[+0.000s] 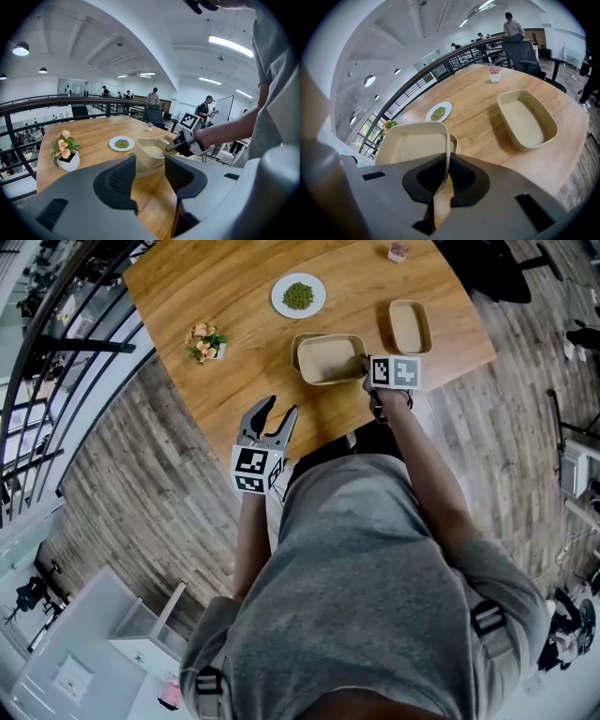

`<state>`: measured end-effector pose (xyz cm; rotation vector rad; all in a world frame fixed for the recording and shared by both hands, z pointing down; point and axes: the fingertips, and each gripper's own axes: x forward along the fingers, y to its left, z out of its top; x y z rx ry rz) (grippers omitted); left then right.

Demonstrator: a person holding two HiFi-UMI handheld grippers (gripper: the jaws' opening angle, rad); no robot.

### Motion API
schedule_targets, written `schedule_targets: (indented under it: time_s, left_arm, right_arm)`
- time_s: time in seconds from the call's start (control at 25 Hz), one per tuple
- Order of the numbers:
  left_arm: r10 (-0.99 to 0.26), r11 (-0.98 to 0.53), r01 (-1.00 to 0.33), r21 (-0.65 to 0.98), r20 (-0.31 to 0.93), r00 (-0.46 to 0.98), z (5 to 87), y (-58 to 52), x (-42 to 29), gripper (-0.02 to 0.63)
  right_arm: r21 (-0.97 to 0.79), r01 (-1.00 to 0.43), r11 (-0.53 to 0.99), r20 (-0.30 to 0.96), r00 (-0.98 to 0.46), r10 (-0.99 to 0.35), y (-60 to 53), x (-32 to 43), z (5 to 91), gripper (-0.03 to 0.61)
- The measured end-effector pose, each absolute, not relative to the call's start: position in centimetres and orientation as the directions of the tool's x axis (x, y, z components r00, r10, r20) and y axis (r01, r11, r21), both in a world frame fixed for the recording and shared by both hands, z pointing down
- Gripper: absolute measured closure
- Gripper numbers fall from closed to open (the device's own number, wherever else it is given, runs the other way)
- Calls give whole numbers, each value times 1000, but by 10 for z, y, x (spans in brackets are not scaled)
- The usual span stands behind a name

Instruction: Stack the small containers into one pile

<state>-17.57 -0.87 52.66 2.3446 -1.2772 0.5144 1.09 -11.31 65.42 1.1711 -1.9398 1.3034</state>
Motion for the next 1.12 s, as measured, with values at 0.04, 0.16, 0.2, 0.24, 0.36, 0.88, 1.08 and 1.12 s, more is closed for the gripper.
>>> schedule_targets:
  time_s: [0.04,0.16,0.2,0.24,0.36,0.88,1.08,1.12]
  left_arm:
    - [-697,-489,-853,183,506,508,527,-9,-176,411]
    - [-696,-485,-855,184,510,505,528,-11,-180,411]
    - [-695,-484,-855,185,512,505,529,-11,-181,411]
    - [-693,-483,-855,186,515,504,529,-12,-183,411]
    - [-689,-480,-857,188,524,501,530,-13,-186,411]
    - [-678,-486,-853,189,535,504,535,-19,-195,411]
    - [-680,-480,-855,194,533,503,536,-22,-195,411]
    - [-681,-479,-856,197,532,503,537,-22,-195,411]
  right_arm:
    - [-468,-870,154,788,-490,-372,-115,9,656,560]
    - [-478,-869,128,785,-488,-381,-118,5,661,560]
    - [-484,-867,118,783,-490,-383,-119,3,661,560]
    - [-492,-864,109,780,-493,-384,-120,0,662,560]
    - [-509,-857,83,777,-499,-385,-122,-5,666,560]
    - [-448,-889,97,815,-451,-364,-117,5,688,558]
    - [-404,-903,144,835,-429,-345,-118,14,688,558]
    - [-397,-905,153,838,-425,-342,-118,16,688,558]
